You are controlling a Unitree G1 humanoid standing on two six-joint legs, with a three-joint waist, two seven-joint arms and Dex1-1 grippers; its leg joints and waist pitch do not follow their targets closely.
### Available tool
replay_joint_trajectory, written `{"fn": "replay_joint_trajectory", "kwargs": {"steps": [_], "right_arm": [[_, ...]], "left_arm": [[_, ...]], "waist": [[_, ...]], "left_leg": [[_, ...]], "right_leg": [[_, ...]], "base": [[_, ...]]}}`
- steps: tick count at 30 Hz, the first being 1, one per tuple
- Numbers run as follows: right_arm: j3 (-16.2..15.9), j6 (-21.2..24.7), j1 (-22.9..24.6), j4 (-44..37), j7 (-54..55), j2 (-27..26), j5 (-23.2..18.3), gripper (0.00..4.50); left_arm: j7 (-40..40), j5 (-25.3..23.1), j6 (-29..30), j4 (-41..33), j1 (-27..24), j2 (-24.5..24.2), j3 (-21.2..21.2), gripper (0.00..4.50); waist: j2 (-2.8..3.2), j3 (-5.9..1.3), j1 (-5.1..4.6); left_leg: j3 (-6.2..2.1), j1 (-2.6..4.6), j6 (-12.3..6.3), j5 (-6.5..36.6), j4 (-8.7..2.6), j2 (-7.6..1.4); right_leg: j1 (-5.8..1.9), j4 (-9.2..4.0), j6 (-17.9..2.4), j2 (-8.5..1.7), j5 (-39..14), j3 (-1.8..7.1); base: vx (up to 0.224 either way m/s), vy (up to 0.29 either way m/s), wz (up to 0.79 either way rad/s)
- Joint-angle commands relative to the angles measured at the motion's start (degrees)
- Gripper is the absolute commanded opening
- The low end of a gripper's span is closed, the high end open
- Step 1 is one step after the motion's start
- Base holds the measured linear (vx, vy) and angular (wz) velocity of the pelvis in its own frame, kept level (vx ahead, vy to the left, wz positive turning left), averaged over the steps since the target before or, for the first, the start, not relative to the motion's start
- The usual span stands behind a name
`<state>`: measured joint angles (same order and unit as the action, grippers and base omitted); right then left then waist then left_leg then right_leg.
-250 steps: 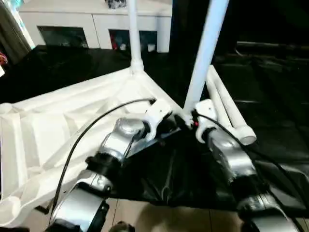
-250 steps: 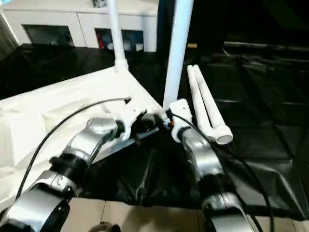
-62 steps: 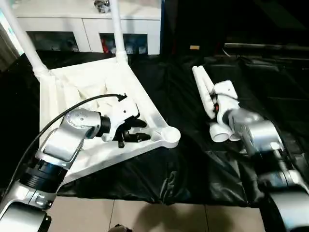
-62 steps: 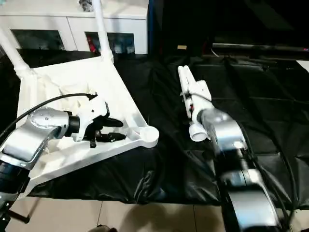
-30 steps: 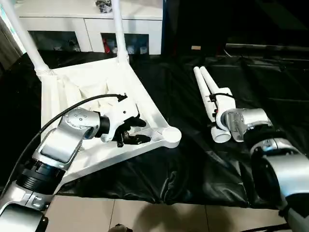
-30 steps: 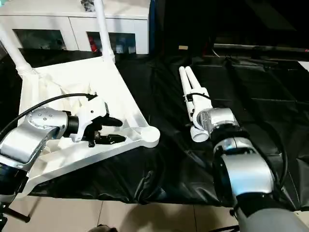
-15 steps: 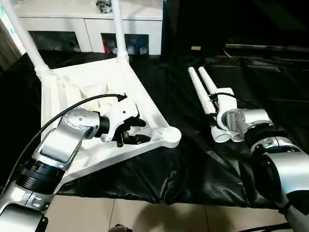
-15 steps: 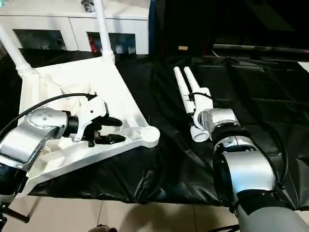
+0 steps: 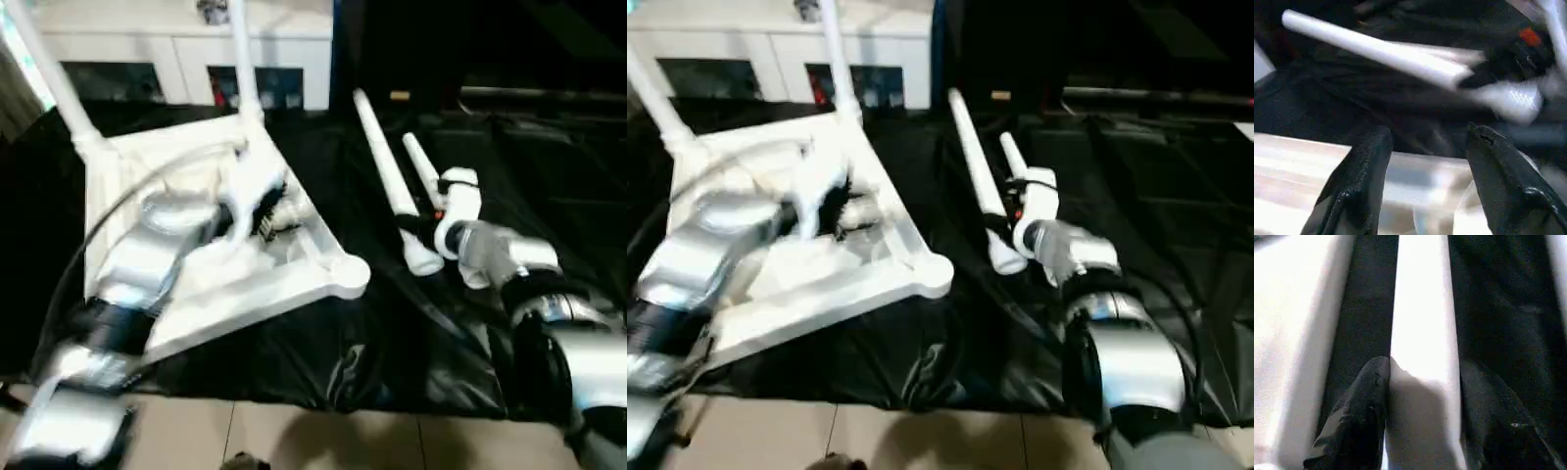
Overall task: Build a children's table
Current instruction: Pick table leg
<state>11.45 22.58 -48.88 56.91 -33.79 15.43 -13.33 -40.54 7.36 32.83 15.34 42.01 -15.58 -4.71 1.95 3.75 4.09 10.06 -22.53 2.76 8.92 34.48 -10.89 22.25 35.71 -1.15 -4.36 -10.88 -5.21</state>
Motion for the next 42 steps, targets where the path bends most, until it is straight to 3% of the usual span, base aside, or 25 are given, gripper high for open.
{"fn": "replay_joint_trajectory", "kwargs": {"steps": [1, 6, 8, 10, 11, 18, 24, 35, 37, 40, 42], "right_arm": [[0.02, 1.56, 2.69, -7.12, -5.45, -0.05, -3.09, 1.86], [0.59, 7.45, 11.88, -25.78, -15.72, -0.52, -13.30, 1.85], [0.79, 8.26, 12.89, -27.84, -16.79, -0.56, -14.54, 1.85], [-0.05, 10.25, 15.98, -33.73, -19.51, -0.24, -16.63, 1.85], [-0.29, 10.96, 16.89, -35.50, -20.05, -0.18, -17.14, 1.85], [-2.77, 13.64, 19.60, -41.25, -19.59, 0.00, -17.61, 1.85], [-3.51, 14.94, 19.78, -43.83, -18.14, -0.74, -17.86, 1.85], [-5.69, 15.01, 20.04, -47.65, -15.86, -1.55, -17.09, 1.85], [-7.06, 14.51, 20.11, -49.25, -13.34, -2.66, -15.51, 1.85], [-8.05, 13.97, 20.26, -50.46, -12.20, -3.50, -14.74, 1.85], [-8.64, 13.92, 20.39, -51.51, -11.31, -4.14, -14.50, 1.85]], "left_arm": [[4.50, 2.79, 2.07, 3.35, 1.85, 2.45, 3.17, 2.77], [8.67, 8.98, 5.90, 8.55, 4.73, 9.53, 9.66, 2.77], [9.17, 9.59, 6.29, 9.01, 5.12, 10.33, 10.49, 2.77], [10.15, 12.54, 7.91, 9.40, 5.96, 12.76, 12.87, 2.77], [10.43, 13.61, 8.54, 9.44, 6.20, 13.43, 13.57, 2.77], [10.01, 22.16, 12.85, 5.28, 6.74, 16.76, 18.12, 2.77], [9.90, 24.64, 15.02, 3.98, 6.47, 17.05, 19.00, 2.77], [14.54, 23.60, 14.51, 4.01, 6.60, 17.74, 18.97, 3.84], [17.26, 23.35, 14.06, 4.65, 7.19, 18.49, 19.50, 3.39], [18.34, 23.79, 14.55, 4.72, 7.46, 19.12, 20.04, 3.39], [19.02, 23.84, 14.55, 4.40, 7.48, 19.59, 20.08, 2.99]], "waist": [[0.22, -4.98, 0.40], [-0.08, -5.20, 1.95], [-0.16, -5.05, 1.83], [-0.19, -4.76, 2.09], [0.07, -4.84, 2.35], [-0.29, -4.74, 2.67], [-0.35, -4.88, 2.61], [-0.19, -4.77, 2.56], [-0.23, -4.75, 2.43], [-0.15, -4.76, 2.41], [-0.07, -4.74, 2.38]], "left_leg": [[-0.58, 1.06, -2.49, 11.28, -3.14, -1.86], [-0.77, 1.11, -4.60, 9.32, -3.04, -2.17], [-0.80, 0.94, -4.47, 9.85, -3.13, -2.04], [-0.66, 1.22, -4.20, 10.75, -3.10, -2.01], [-0.85, 1.35, -4.02, 11.29, -3.26, -2.17], [-0.95, 1.28, -2.67, 11.75, -3.53, -2.21], [-0.98, 1.05, -3.55, 9.09, -3.60, -2.21], [-1.00, 1.03, -3.23, 8.71, -3.67, -2.42], [-1.01, 1.04, -2.77, 8.93, -3.73, -2.40], [-1.04, 1.10, -2.37, 9.55, -3.80, -2.37], [-1.02, 1.09, -2.29, 9.48, -3.79, -2.35]], "right_leg": [[-3.29, -3.87, -14.83, -3.70, -4.35, 2.68], [-3.28, -4.09, -14.40, -4.17, -4.70, 2.57], [-3.16, -4.47, -13.99, -4.19, -7.47, 2.46], [-3.08, -5.03, -13.02, -4.19, -9.82, 2.60], [-2.89, -5.16, -12.70, -4.25, -11.31, 2.55], [-2.84, -5.45, -11.68, -4.44, -13.39, 2.49], [-2.95, -5.09, -11.54, -4.30, -9.54, 2.57], [-2.99, -5.10, -11.36, -4.40, -8.49, 2.61], [-2.91, -5.14, -11.07, -4.39, -8.68, 2.62], [-2.93, -5.24, -10.48, -4.40, -9.57, 2.63], [-2.84, -5.31, -10.30, -4.37, -9.49, 2.67]], "base": [[0.000, 0.000, 0.00], [0.000, 0.000, 0.00], [0.000, 0.000, 0.00], [0.000, 0.000, 0.00], [0.000, 0.000, 0.00], [0.000, 0.000, 0.00], [0.000, 0.000, 0.00], [0.000, 0.000, 0.00], [0.000, 0.000, 0.00], [0.000, 0.000, 0.00], [0.000, 0.000, 0.00]]}}
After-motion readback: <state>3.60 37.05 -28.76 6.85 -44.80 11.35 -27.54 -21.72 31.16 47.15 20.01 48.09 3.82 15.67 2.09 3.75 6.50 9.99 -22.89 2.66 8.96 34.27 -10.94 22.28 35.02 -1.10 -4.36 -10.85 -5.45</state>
